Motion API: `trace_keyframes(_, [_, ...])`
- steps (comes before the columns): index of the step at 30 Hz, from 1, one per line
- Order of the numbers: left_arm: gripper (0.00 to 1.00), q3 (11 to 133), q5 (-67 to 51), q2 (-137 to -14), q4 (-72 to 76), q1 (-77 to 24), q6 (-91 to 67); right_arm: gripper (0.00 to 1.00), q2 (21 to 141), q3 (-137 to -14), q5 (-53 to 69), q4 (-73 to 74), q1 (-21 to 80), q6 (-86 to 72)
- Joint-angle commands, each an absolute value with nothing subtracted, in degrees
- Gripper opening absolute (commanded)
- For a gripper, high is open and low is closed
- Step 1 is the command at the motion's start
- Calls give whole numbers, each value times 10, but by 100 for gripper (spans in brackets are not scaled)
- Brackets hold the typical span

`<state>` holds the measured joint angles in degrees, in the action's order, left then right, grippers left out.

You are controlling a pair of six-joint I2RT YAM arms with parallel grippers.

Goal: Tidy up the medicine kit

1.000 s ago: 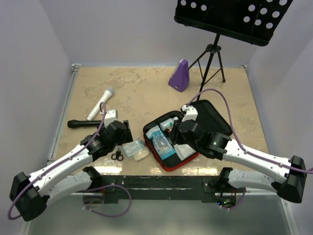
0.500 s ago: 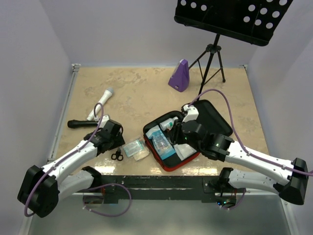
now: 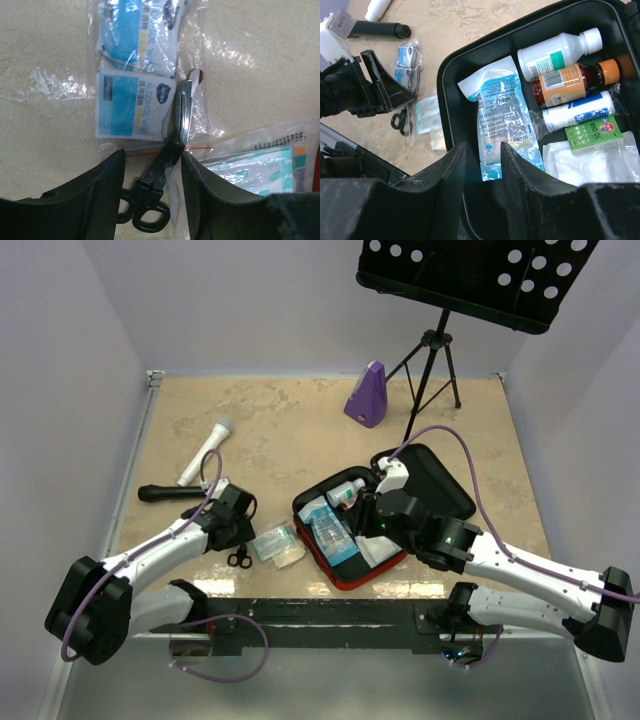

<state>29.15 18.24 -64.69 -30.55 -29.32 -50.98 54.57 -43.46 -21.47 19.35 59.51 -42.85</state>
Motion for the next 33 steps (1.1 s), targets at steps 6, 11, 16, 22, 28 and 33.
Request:
trace_keyframes(6, [47, 271, 105, -671, -229, -300, -487, 39, 530, -426, -217, 177, 597, -434])
trace_keyframes(11, [43, 277, 82, -698, -182, -317, -505, 39, 548, -434, -214, 170, 598, -432])
trace_keyframes(16, [41, 305, 115, -733, -165, -315, -508, 39, 555, -446, -214, 174, 597, -431])
trace_keyframes(22, [46, 359, 159, -735, -192, -306, -486, 39, 549, -450, -221, 189, 597, -431])
trace_keyframes(28, [63, 383, 146, -650, -246, -312, -458, 39, 547, -446, -222, 191, 597, -431])
trace_keyframes(33, [64, 381, 125, -614, -274, -454, -506, 39, 552, -439, -221, 183, 597, -432])
